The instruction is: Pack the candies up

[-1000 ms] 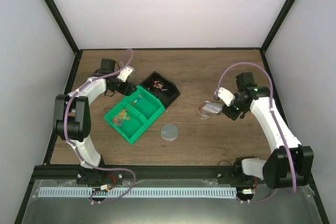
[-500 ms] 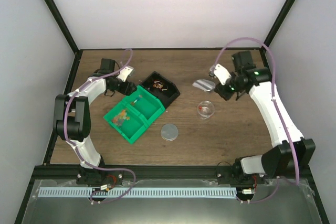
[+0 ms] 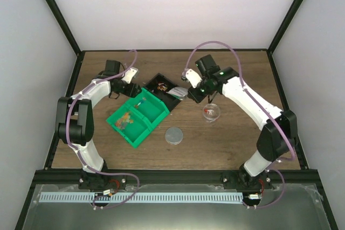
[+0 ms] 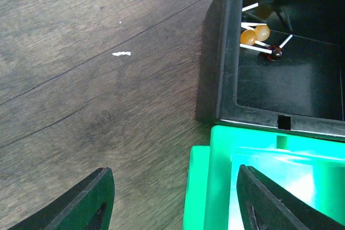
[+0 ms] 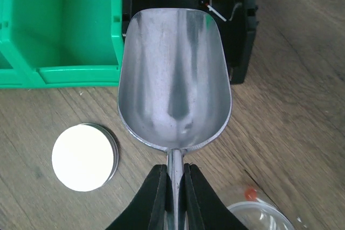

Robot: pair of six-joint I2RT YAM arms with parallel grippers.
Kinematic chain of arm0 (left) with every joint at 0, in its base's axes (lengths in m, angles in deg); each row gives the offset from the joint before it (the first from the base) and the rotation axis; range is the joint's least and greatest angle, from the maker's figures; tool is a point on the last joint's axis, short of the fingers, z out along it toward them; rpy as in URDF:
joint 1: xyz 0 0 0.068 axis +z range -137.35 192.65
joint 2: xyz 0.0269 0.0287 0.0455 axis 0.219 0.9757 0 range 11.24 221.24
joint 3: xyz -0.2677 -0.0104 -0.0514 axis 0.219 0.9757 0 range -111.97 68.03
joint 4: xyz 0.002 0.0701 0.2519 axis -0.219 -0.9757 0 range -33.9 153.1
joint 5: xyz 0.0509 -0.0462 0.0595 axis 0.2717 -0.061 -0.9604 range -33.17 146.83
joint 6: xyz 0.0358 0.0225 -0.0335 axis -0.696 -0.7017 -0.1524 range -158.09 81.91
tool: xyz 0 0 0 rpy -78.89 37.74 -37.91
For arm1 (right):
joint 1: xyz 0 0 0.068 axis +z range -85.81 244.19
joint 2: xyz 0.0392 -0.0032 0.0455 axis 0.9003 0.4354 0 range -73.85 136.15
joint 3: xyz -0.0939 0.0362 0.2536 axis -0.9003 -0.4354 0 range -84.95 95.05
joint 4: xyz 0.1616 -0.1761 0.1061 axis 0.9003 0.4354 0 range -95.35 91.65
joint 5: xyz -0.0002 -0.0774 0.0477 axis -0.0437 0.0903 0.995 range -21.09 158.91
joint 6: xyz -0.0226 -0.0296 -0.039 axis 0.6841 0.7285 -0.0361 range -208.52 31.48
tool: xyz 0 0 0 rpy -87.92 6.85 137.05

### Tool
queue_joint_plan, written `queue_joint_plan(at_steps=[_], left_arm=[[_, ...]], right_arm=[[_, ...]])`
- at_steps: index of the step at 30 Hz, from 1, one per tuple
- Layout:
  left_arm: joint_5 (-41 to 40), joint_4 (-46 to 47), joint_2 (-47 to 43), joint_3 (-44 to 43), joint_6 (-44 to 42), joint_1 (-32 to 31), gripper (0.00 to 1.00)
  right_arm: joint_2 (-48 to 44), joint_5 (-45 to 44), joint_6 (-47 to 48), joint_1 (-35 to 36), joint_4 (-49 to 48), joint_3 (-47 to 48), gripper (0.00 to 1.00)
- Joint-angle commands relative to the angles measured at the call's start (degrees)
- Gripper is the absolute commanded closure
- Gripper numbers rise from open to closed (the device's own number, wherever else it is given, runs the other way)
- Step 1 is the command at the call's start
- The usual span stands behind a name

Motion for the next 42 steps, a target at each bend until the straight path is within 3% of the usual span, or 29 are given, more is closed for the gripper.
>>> queue_joint_plan(at_steps=[1, 10, 22, 42], left_arm=[[-1.0, 0.9, 0.6, 0.1, 0.8, -1.0, 0.35], [-1.5, 0.5, 0.0, 1.4, 1.1, -1.8, 0.36], [-2.3, 1.6, -0.5, 2.4, 2.0, -2.8, 0.38], [-0.1, 4.4, -6.4, 10.2, 6.7, -7.3, 0.48]], right_arm=[[3.1, -2.2, -5.4, 3.0, -5.1, 2.6, 0.99], [10.0, -5.2, -7.7, 4.3, -7.6, 4.8, 0.99], [18.0, -11.0, -7.0, 7.4, -2.2, 11.7, 0.99], [19.0, -14.0, -3.9, 7.4, 6.7, 15.0, 0.99]])
